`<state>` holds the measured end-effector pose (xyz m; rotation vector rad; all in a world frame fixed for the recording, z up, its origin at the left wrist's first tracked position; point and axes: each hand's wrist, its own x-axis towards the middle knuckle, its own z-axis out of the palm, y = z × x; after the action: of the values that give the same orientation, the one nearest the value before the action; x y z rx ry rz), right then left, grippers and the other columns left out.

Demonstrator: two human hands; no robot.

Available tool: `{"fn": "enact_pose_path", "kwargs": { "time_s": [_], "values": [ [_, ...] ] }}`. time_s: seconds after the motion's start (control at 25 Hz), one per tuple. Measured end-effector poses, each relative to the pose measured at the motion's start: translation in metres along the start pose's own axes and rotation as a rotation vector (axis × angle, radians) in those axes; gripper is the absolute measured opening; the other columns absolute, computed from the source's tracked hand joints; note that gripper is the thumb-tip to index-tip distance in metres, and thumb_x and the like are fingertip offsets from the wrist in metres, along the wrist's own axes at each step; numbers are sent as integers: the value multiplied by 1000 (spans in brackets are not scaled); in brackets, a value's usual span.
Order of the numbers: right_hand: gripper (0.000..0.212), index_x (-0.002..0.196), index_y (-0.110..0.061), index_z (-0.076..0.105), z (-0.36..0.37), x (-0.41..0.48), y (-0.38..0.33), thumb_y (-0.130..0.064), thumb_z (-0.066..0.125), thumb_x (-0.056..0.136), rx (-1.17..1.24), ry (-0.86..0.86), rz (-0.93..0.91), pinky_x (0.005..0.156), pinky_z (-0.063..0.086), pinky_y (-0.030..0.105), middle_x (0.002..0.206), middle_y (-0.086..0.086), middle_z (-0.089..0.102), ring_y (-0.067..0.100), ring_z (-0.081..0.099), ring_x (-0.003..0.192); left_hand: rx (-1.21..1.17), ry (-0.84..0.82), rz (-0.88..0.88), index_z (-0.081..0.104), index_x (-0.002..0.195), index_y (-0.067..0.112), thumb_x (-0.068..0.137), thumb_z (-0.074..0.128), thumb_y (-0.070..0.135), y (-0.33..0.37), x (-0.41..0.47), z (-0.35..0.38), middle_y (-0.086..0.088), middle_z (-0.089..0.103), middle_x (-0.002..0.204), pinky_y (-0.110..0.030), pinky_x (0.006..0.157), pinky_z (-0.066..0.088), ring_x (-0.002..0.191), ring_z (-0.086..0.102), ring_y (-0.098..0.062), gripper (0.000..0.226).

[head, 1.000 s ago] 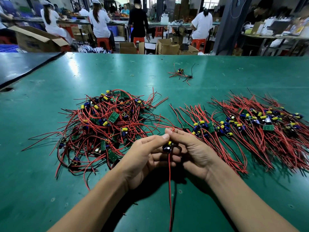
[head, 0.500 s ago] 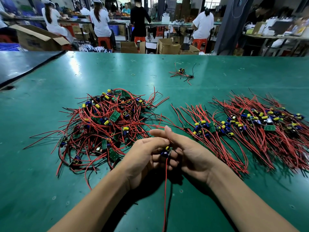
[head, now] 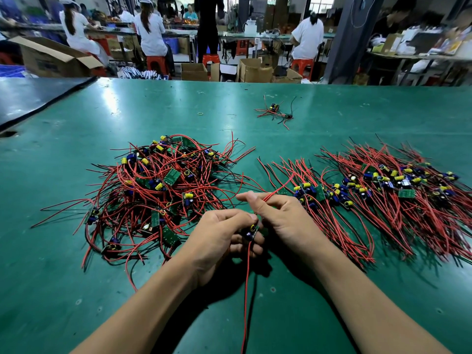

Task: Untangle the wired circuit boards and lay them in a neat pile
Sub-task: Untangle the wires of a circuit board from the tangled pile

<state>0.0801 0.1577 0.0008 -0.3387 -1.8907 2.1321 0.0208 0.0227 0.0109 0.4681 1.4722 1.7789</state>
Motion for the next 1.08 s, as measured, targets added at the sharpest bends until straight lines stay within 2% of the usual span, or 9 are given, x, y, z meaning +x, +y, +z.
{"fn": "enact_pose_path", "kwargs": {
  "time_s": [0.12, 0.16, 0.28, 0.48, 0.56, 0.72, 0.8, 0.96, 1.08],
  "values": [
    [27, 80, -26, 81, -6, 6, -2, -45, 66, 89, -247, 113, -132, 75, 44, 9, 89, -15, 77, -5, 68, 86, 41, 5, 6, 67, 74, 7, 90, 60, 10, -2, 0, 2, -16, 65, 64, -22, 47, 50, 48, 60, -22, 18],
    [29, 83, -23, 81, -8, 7, -1, -44, 64, 93, -296, 134, -147, 75, 43, 8, 87, -15, 76, -6, 68, 85, 49, 7, 9, 67, 74, 5, 90, 60, 9, -2, -1, 2, -16, 65, 64, -21, 46, 49, 48, 60, -22, 18],
    [39, 91, -22, 80, -8, 8, 4, -53, 57, 96, -315, 123, -56, 55, 43, 19, 59, -12, 63, 2, 58, 54, 70, 21, 30, 67, 75, 3, 91, 59, 7, -3, -1, 3, -18, 66, 65, -19, 43, 46, 47, 61, -23, 19],
    [49, 88, -13, 80, -2, 9, 0, -54, 53, 96, 8, 60, 87, 39, 32, 16, 58, -7, 47, 3, 38, 40, 87, 12, 61, 73, 75, 7, 93, 59, 8, -6, 1, 6, -19, 71, 72, -22, 46, 52, 52, 67, -24, 23],
    [49, 91, -14, 80, -1, 8, -1, -55, 53, 96, 44, 49, 107, 39, 32, 17, 61, -7, 46, 4, 39, 42, 18, 9, 49, 74, 77, 6, 92, 61, 6, -6, 2, 6, -19, 71, 75, -24, 48, 53, 55, 68, -24, 20],
    [40, 91, -17, 80, 5, 1, -4, -52, 60, 92, 22, -62, 150, 50, 51, 23, 72, 4, 70, 14, 63, 59, 6, 51, 100, 71, 76, 1, 88, 64, -1, -7, 4, 3, -11, 68, 72, -22, 45, 52, 55, 64, -19, 13],
    [36, 90, -15, 79, 4, -2, -6, -47, 63, 93, 18, -130, 169, 53, 54, 24, 75, 7, 71, 15, 64, 61, 37, 80, 139, 64, 74, -4, 87, 61, -5, -7, 5, 3, -4, 65, 70, -22, 44, 50, 53, 60, -15, 14],
    [33, 78, -15, 74, 3, -2, -6, -35, 58, 99, -57, -164, 120, 55, 48, 18, 71, -2, 66, 7, 58, 61, 109, 160, 168, 57, 73, -6, 87, 59, -4, -7, 4, 5, 0, 59, 62, -30, 51, 39, 56, 49, -22, 15],
    [39, 68, -15, 66, 1, -1, -9, -28, 54, 103, -233, -160, 45, 55, 39, 15, 66, -10, 60, 2, 50, 58, 178, 186, 157, 54, 69, 1, 88, 58, -3, -6, 1, 7, -12, 50, 60, -28, 48, 33, 55, 43, -24, 19]
  ]
}}
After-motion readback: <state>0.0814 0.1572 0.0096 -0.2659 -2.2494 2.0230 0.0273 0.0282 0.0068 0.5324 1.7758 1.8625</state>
